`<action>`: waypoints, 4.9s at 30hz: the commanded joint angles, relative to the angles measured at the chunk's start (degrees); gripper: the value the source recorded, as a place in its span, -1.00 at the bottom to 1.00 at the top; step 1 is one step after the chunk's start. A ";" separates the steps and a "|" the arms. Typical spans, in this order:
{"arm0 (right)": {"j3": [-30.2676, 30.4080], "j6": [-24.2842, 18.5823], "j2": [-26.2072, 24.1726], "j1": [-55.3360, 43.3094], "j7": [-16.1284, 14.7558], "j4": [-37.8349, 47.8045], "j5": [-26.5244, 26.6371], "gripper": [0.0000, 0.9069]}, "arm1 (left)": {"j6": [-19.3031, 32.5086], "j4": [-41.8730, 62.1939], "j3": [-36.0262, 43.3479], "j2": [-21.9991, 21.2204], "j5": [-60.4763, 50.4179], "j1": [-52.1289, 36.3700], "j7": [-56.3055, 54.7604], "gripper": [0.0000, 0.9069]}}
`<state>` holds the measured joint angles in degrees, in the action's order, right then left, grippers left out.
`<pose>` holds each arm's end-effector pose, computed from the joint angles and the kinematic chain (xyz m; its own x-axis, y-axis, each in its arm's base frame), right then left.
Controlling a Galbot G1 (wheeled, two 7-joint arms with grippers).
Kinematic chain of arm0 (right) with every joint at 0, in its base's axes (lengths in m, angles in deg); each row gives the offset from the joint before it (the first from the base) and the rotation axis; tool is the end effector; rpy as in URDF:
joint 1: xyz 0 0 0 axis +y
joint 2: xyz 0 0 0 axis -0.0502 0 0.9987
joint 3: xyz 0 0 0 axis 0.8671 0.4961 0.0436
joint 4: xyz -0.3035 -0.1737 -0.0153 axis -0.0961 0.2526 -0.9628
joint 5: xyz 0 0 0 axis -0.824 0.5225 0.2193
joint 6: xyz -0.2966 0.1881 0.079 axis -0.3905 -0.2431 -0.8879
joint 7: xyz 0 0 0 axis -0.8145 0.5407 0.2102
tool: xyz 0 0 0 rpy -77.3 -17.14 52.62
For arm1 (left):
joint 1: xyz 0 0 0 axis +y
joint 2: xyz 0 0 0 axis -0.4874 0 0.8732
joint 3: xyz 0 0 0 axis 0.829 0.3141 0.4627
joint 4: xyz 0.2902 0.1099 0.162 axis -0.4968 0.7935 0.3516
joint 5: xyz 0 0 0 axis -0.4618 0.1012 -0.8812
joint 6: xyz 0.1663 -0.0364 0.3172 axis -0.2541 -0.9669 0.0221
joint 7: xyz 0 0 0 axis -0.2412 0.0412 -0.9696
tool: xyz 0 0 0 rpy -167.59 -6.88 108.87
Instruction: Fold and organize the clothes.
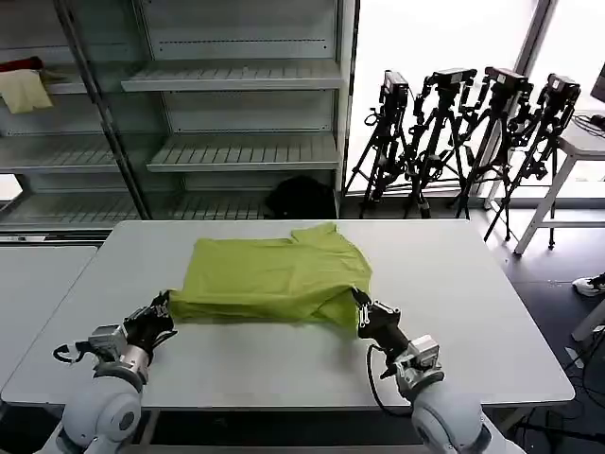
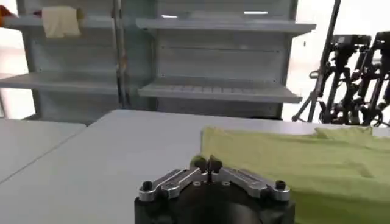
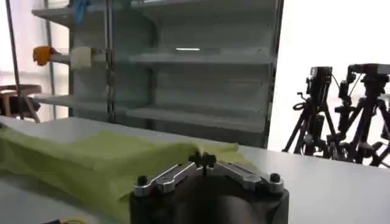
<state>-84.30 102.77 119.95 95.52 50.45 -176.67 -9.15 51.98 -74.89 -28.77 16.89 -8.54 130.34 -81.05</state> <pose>0.2941 0.0046 -0.2581 -0.9225 -0.3679 0.1165 -0.3758 0.9251 -0.0543 0.2840 0.0914 -0.2336 -0.9455 -0.0833 0.3148 -0.0924 0.9956 -0.0138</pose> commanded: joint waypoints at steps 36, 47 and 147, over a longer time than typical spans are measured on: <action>2.53 6.96 2.44 -5.91 2.66 8.03 3.65 1.00 | -2.99 6.43 5.40 1.67 -4.35 -6.86 4.40 1.00; -4.39 14.86 -2.13 1.98 3.63 -4.37 13.46 1.00 | -9.09 -1.39 0.70 4.45 0.08 -1.46 4.53 1.00; -12.78 15.24 -11.96 30.34 5.24 -22.62 14.37 -1.00 | -9.12 -22.40 -1.84 0.62 -8.69 30.11 -14.10 -0.96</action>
<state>-95.31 118.06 108.97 119.21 55.51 -195.77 5.81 43.15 -92.95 -30.78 18.33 -14.37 153.79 -90.79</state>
